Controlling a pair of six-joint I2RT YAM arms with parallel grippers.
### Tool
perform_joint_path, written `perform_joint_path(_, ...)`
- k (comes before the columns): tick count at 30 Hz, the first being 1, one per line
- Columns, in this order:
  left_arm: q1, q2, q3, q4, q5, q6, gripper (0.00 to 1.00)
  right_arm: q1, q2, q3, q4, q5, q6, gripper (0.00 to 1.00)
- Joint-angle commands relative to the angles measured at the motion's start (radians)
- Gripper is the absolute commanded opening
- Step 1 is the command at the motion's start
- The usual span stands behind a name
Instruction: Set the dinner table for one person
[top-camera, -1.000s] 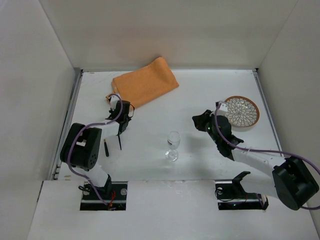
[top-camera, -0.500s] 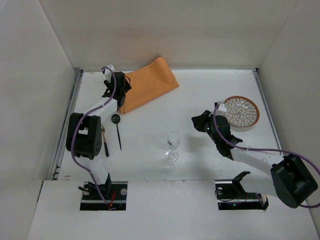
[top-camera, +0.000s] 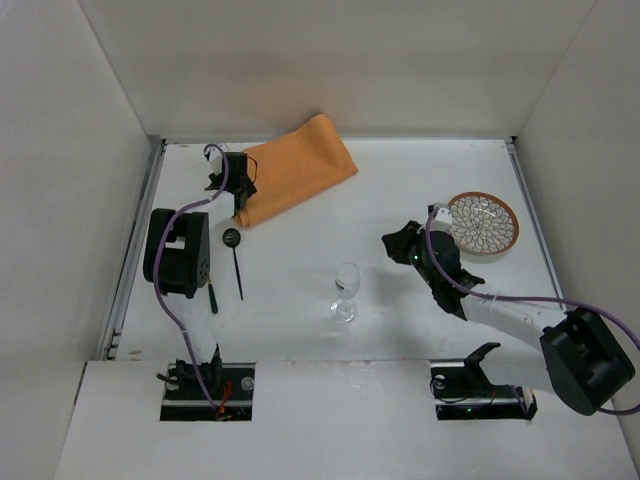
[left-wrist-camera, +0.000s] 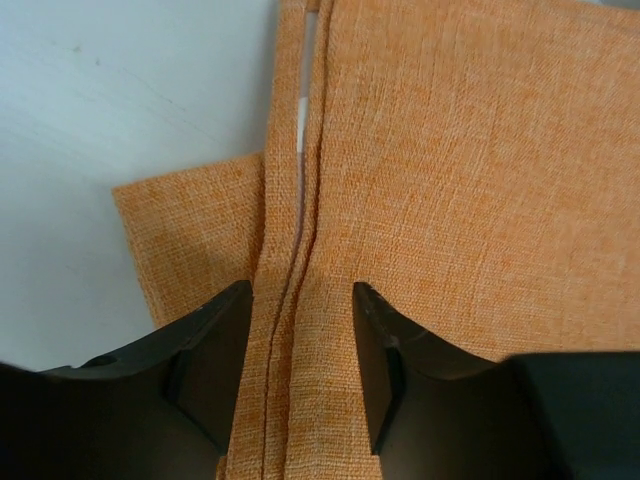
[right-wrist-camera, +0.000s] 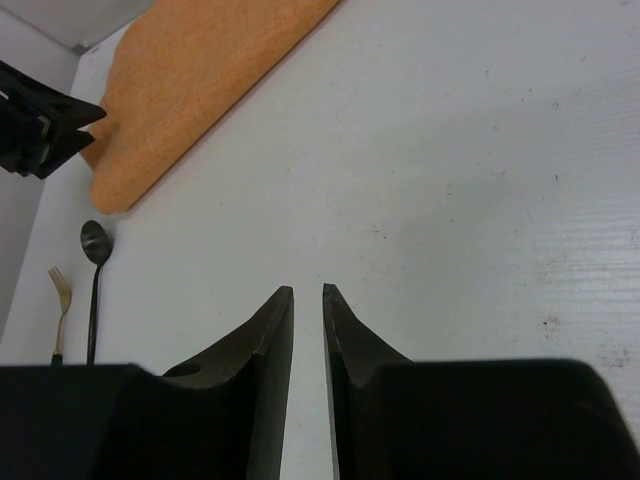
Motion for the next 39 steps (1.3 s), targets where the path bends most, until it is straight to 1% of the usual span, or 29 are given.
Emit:
perform_joint_path(1, -0.028, 0.057, 0.035, -0.033, 0.030, 0.004, 0.37, 0.006, 0.002, 0.041, 0.059, -0.012, -0.014, 0.25)
perform_joint_path(2, -0.042, 0.080, 0.038, -0.032, 0.033, 0.000, 0.31, 0.006, -0.002, 0.038, 0.059, -0.012, -0.014, 0.25)
perform_joint_path(3, -0.051, 0.099, 0.039, -0.027, 0.033, -0.004, 0.27, 0.006, -0.007, 0.035, 0.059, -0.011, -0.014, 0.26)
perform_joint_path(7, -0.076, 0.147, 0.053, -0.021, 0.039, -0.040, 0.16, 0.000, -0.019, 0.026, 0.059, -0.012, -0.011, 0.31)
perform_joint_path(9, -0.093, 0.159, 0.067, -0.019, 0.063, -0.057, 0.13, -0.003, -0.021, 0.024, 0.059, -0.012, -0.009, 0.32)
perform_joint_path(12, -0.133, 0.171, 0.105, -0.006, 0.089, -0.080, 0.10, -0.002, -0.013, 0.026, 0.061, -0.012, -0.008, 0.35)
perform_joint_path(17, -0.228, 0.194, 0.174, -0.003, 0.091, -0.141, 0.09, -0.008, -0.030, 0.019, 0.062, -0.006, -0.015, 0.38)
perform_joint_path(19, -0.260, 0.179, 0.161, 0.010, 0.088, -0.175, 0.09, -0.022, -0.045, 0.012, 0.061, -0.006, -0.015, 0.40)
perform_joint_path(21, -0.292, 0.147, 0.113, 0.048, 0.083, -0.209, 0.10, -0.031, -0.056, 0.006, 0.061, -0.006, -0.015, 0.43)
perform_joint_path(22, -0.301, 0.122, 0.084, 0.072, 0.073, -0.221, 0.12, -0.034, -0.058, 0.004, 0.061, -0.006, -0.015, 0.44)
perform_joint_path(23, -0.305, 0.099, 0.058, 0.092, 0.054, -0.234, 0.17, -0.034, -0.058, 0.004, 0.061, -0.008, -0.015, 0.46)
perform_joint_path(26, -0.289, 0.021, 0.010, 0.132, 0.016, -0.249, 0.34, -0.030, -0.053, 0.007, 0.062, -0.011, -0.014, 0.48)
perform_joint_path(28, -0.266, -0.013, 0.012, 0.143, 0.025, -0.237, 0.41, -0.029, -0.042, 0.010, 0.062, -0.009, -0.015, 0.49)
perform_joint_path(31, -0.222, -0.036, 0.036, 0.149, 0.075, -0.220, 0.52, -0.029, -0.033, 0.015, 0.062, -0.011, -0.015, 0.50)
perform_joint_path(36, -0.128, 0.027, 0.110, 0.131, 0.184, -0.246, 0.60, -0.029, -0.031, 0.013, 0.062, -0.009, -0.017, 0.53)
perform_joint_path(39, -0.075, 0.110, 0.191, 0.108, 0.270, -0.261, 0.64, -0.029, -0.025, 0.016, 0.062, -0.011, -0.017, 0.54)
